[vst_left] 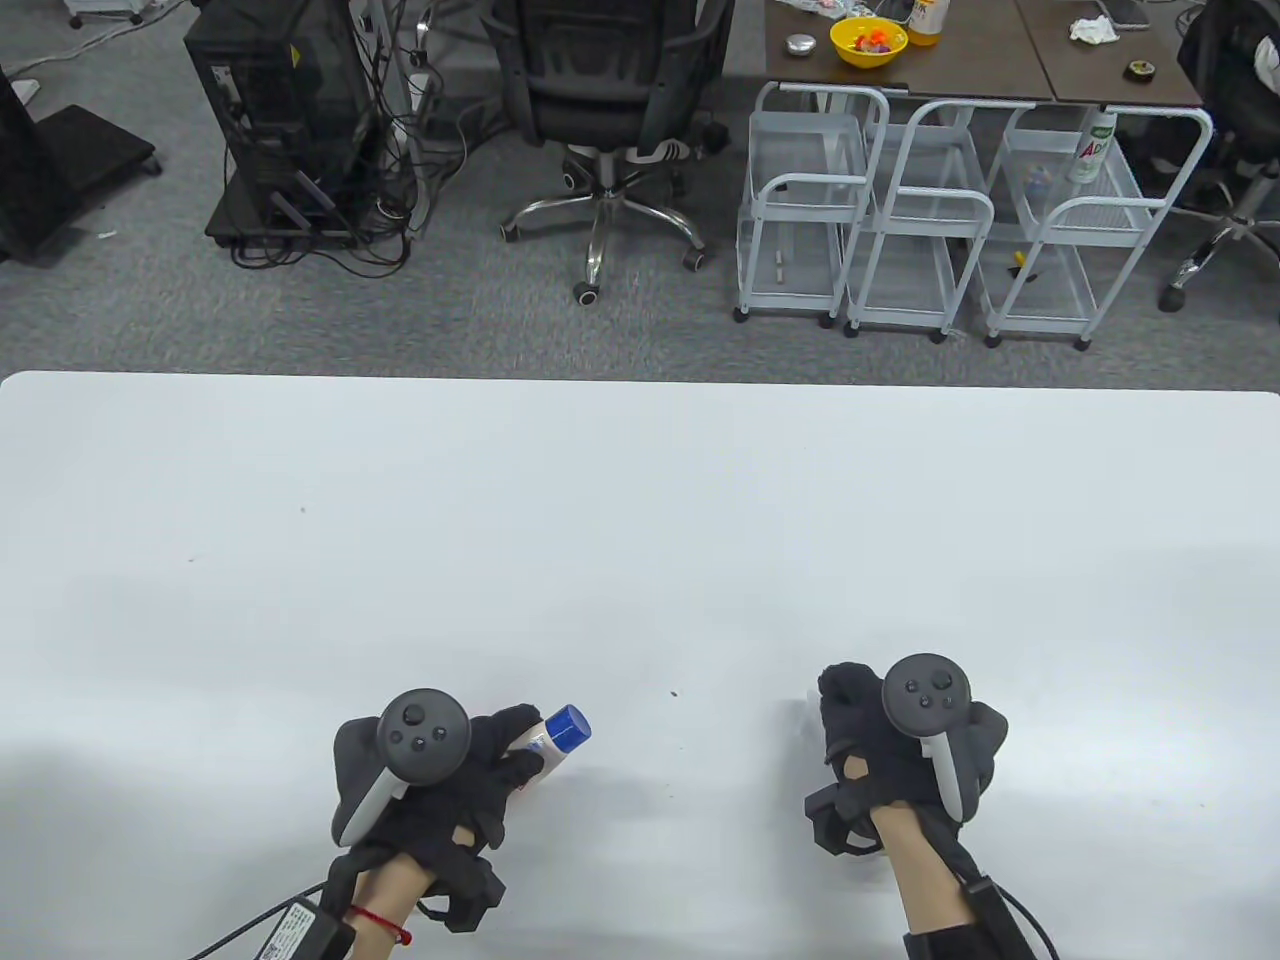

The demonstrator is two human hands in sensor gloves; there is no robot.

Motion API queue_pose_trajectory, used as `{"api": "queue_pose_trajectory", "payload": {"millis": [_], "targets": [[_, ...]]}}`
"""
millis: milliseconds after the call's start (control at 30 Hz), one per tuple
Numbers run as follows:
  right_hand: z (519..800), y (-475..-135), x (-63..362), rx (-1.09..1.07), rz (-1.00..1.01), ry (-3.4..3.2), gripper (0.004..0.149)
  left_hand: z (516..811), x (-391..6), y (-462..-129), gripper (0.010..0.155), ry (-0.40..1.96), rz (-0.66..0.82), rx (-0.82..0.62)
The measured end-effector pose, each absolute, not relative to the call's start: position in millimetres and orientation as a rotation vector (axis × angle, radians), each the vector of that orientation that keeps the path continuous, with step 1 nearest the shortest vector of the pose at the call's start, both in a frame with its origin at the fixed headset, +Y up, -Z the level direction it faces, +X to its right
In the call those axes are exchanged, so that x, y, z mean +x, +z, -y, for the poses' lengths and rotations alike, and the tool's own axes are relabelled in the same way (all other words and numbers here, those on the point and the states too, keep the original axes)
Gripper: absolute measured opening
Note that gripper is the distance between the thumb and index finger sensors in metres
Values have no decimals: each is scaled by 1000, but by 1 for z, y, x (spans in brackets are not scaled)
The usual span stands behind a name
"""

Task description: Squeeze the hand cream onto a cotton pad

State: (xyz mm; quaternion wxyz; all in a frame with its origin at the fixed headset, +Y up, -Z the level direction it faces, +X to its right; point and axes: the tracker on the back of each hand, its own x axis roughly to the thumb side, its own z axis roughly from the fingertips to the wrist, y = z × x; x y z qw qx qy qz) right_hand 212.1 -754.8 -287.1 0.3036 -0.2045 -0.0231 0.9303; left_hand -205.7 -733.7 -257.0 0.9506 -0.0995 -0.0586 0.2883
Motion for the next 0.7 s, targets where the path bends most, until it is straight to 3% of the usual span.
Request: {"api": "queue_pose_trajectory", "payload": {"millis": [233, 567, 700], "targets": [[753, -288, 218, -497, 31, 2444, 42, 734, -206, -257, 55, 563, 110, -211], [730, -269, 190, -65, -81, 2533, 61, 729, -213, -260, 56, 415, 71, -131], [725, -260, 175, 49, -76, 2501, 62, 727, -223, -265, 56, 333, 38, -70]]}}
